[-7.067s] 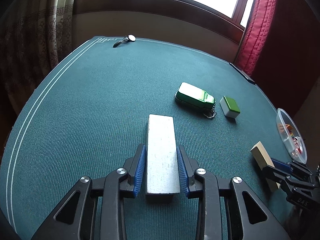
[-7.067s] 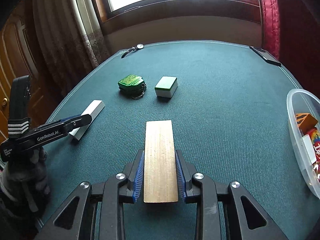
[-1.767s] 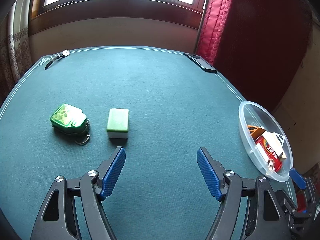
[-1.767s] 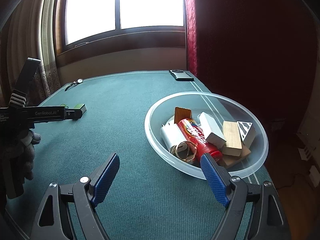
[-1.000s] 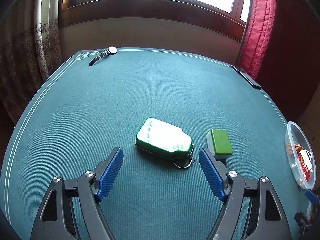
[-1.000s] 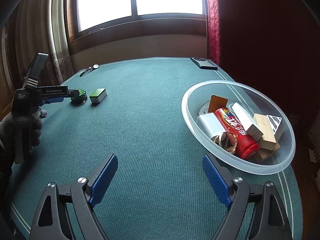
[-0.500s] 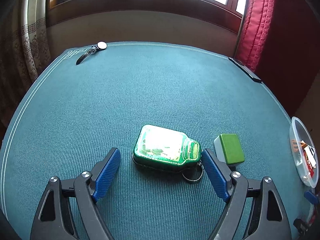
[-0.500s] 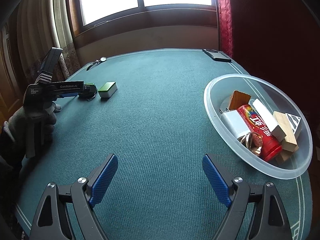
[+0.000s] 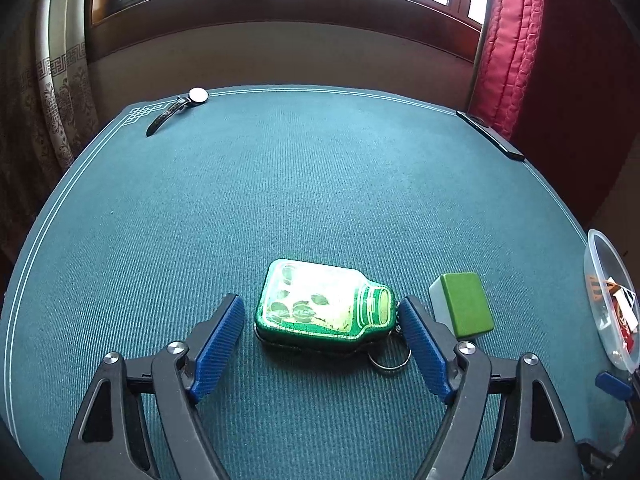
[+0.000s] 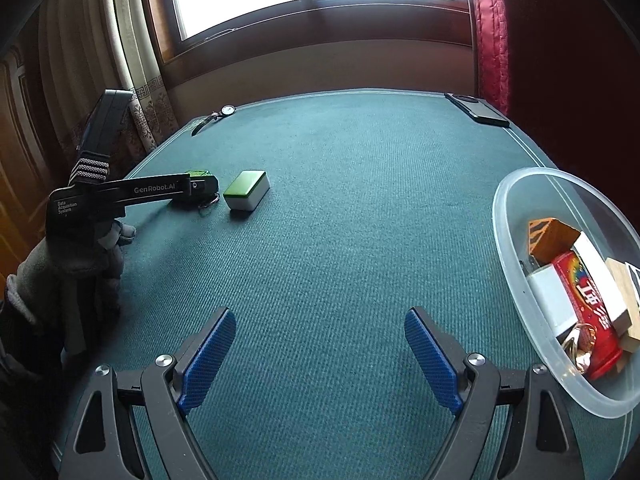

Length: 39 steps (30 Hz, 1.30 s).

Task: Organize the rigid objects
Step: 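Close the left tool on the green tin while the right tool closes on the green-topped block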

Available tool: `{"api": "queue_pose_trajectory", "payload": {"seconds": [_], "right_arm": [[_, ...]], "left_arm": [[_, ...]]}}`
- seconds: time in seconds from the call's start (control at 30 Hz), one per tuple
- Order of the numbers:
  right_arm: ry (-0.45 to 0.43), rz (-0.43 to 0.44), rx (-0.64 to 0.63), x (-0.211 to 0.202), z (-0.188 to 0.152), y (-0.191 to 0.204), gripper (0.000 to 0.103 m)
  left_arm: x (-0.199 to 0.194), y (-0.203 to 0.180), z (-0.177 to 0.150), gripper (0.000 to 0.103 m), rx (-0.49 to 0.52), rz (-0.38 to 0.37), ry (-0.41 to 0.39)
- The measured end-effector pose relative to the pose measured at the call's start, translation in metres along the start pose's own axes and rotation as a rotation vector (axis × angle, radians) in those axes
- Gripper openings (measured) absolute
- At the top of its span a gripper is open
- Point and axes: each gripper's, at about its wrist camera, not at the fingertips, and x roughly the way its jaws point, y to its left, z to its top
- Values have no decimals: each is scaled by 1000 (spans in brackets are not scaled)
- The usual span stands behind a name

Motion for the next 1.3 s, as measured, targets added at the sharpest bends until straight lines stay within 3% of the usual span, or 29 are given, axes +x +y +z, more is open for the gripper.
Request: {"api": "queue_pose_trajectory", "payload": {"seconds": [0.3,0.83,1.3], "right_arm": [[15,-5,3,22,17,12,89],[-18,-29,-21,57,62,38,89],[23,-32,-68,90,77,64,57]], "left_arm": [[-7,9,-4,70,-47,-27,-26],[-30,13,-8,70,-39,92,-136],[-32,20,-10,70,-59,89,-142]]}}
